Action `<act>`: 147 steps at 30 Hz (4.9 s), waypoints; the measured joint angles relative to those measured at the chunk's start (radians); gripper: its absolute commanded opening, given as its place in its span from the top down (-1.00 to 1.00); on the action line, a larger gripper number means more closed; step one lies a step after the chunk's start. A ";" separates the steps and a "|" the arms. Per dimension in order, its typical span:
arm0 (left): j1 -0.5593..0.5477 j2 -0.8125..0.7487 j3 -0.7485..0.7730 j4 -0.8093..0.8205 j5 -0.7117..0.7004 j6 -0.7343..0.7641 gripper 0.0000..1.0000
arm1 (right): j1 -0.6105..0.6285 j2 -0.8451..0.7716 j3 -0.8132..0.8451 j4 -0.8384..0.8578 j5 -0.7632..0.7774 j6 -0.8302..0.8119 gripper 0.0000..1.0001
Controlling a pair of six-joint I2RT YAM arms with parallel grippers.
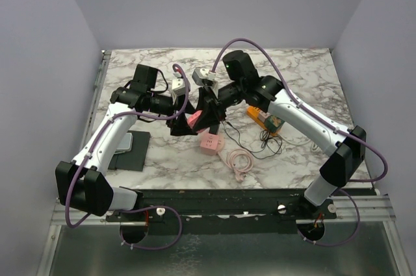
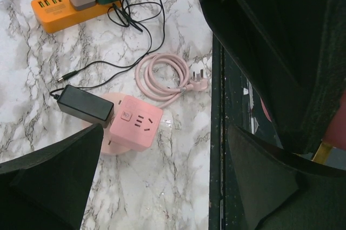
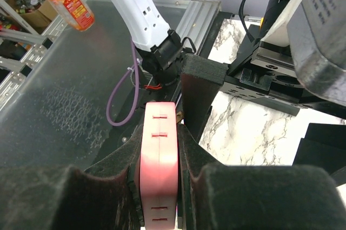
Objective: Insert the plug
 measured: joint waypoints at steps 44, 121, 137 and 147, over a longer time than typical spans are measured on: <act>-0.017 0.001 0.051 -0.122 -0.040 0.138 -0.98 | 0.005 -0.029 -0.094 0.090 0.089 0.077 0.99; -0.072 0.005 0.054 -0.098 -0.039 -0.001 0.37 | 0.054 -0.138 -0.173 -0.014 0.571 0.206 0.99; -0.072 -0.002 0.085 -0.095 -0.042 -0.020 -0.46 | 0.054 -0.143 -0.173 -0.142 0.531 0.127 0.99; -0.072 -0.002 0.095 -0.093 -0.005 -0.029 -0.07 | 0.054 -0.142 -0.173 -0.161 0.503 0.119 0.97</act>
